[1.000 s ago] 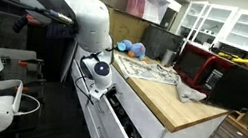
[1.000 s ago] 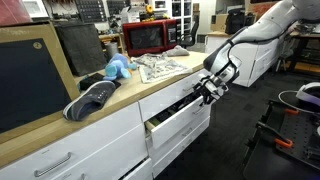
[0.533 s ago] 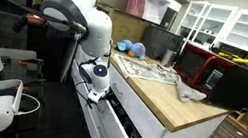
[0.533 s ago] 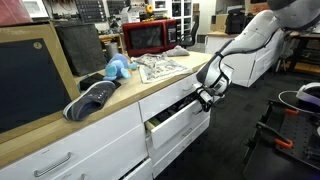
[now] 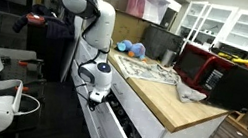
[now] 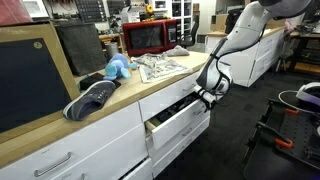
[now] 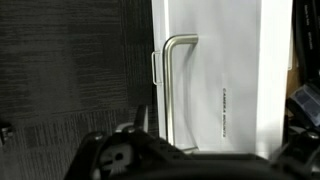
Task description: Open the right second drawer of the cabinet to the left
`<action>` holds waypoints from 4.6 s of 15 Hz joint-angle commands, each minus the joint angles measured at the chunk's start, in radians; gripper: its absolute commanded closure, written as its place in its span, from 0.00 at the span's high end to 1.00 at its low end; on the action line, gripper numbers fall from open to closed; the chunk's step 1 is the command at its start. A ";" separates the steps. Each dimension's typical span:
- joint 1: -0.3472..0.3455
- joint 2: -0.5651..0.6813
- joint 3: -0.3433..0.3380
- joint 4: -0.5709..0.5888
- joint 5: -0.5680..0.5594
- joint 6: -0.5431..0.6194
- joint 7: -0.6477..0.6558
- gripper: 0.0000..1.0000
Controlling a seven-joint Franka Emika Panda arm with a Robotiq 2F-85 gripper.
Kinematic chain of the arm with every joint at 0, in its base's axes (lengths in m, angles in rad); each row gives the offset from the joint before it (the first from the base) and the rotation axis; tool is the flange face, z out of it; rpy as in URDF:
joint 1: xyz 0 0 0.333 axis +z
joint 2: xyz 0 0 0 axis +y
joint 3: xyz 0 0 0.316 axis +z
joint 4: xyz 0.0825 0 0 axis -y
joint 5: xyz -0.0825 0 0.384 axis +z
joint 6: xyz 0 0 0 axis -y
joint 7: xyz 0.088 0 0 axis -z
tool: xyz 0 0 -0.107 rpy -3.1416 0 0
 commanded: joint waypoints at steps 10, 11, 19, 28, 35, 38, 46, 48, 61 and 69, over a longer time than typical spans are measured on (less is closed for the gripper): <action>0.151 -0.150 -0.201 -0.116 0.020 -0.215 -0.021 1.00; 0.155 -0.158 -0.210 -0.125 0.019 -0.224 -0.027 1.00; 0.190 -0.212 -0.273 -0.207 0.011 -0.276 -0.103 1.00; 0.200 -0.255 -0.311 -0.308 -0.007 -0.274 -0.201 1.00; 0.194 -0.288 -0.327 -0.358 -0.019 -0.293 -0.236 1.00; 0.164 -0.320 -0.303 -0.359 -0.004 -0.327 -0.230 1.00; 0.199 -0.433 -0.348 -0.328 0.027 -0.555 -0.211 1.00; 0.228 -0.459 -0.382 -0.319 0.016 -0.626 -0.200 1.00; 0.350 -0.626 -0.377 -0.265 0.026 -0.703 -0.343 1.00; 0.309 -0.742 -0.358 -0.308 -0.036 -0.670 -0.717 1.00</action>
